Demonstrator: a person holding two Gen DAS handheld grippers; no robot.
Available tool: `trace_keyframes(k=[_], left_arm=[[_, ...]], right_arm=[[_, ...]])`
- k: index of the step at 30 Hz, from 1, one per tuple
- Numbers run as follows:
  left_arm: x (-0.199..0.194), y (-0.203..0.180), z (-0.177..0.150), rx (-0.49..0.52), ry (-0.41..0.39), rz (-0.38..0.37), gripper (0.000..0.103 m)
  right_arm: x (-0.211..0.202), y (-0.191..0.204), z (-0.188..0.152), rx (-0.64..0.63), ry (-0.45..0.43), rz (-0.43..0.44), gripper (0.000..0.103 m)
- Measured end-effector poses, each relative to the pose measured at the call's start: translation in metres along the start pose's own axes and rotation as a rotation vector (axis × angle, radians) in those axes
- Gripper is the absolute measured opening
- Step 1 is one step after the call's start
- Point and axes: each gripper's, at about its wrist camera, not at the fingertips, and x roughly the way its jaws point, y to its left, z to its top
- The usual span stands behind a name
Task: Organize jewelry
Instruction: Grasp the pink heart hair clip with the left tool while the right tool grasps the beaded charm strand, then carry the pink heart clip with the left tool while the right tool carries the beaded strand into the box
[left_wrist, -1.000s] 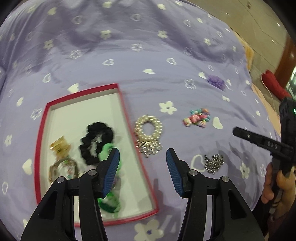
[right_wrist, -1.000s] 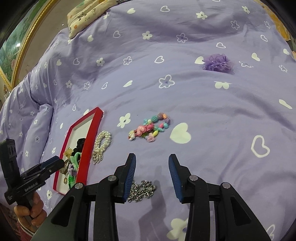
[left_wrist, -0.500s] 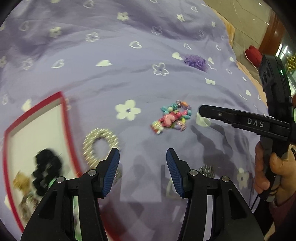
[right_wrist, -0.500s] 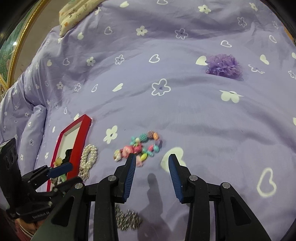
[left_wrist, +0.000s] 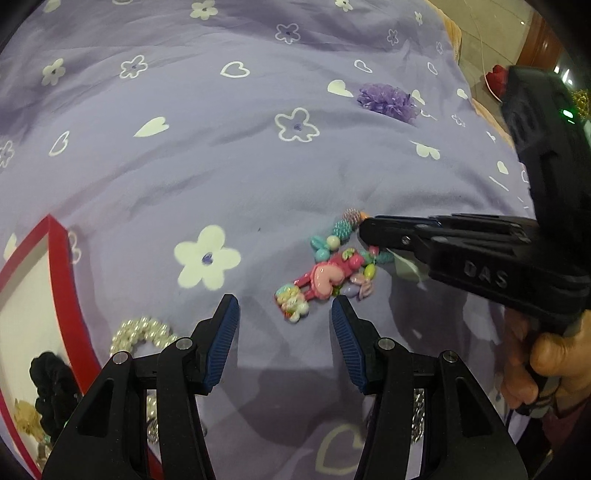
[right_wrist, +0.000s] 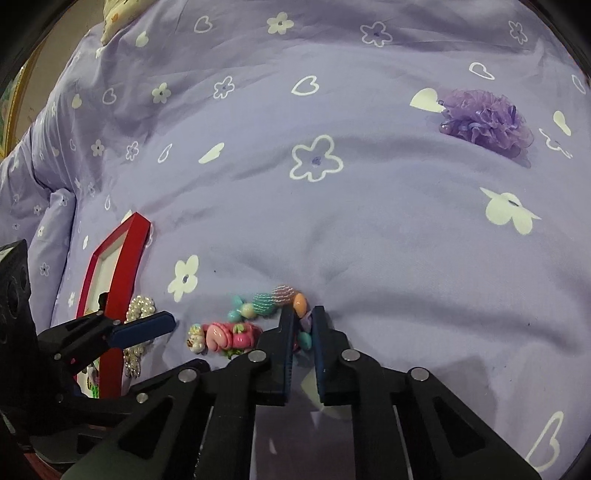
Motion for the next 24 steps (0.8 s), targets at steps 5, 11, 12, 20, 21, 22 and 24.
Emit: trace_keyframes(k=[5, 11, 12, 20, 21, 22, 24], left_arm=[[0.012, -0.009, 0.012, 0.035, 0.017, -0.003, 0.052], [0.019, -0.024, 0.017, 0.107, 0.03, -0.001, 0.033], [0.019, -0.026, 0.017, 0.116, 0.032, -0.007, 0.029], [0.001, -0.029, 0.0, 0.114, 0.01, -0.043, 0.029], [-0.002, -0.028, -0.004, 0.104, 0.006, -0.048, 0.029], [-0.005, -0.026, -0.008, 0.09, 0.004, -0.052, 0.028], [-0.014, -0.02, -0.019, 0.048, -0.008, -0.063, 0.028]], right_arm=[[-0.016, -0.007, -0.003, 0.03, -0.037, 0.01, 0.008], [-0.03, -0.025, -0.011, 0.095, -0.057, 0.013, 0.008], [-0.031, -0.026, -0.012, 0.103, -0.058, 0.015, 0.008], [-0.046, -0.037, -0.023, 0.143, -0.087, 0.013, 0.008], [-0.049, -0.038, -0.024, 0.147, -0.092, 0.017, 0.008], [-0.052, -0.038, -0.025, 0.151, -0.097, 0.021, 0.008], [-0.058, -0.038, -0.027, 0.153, -0.111, 0.029, 0.008]])
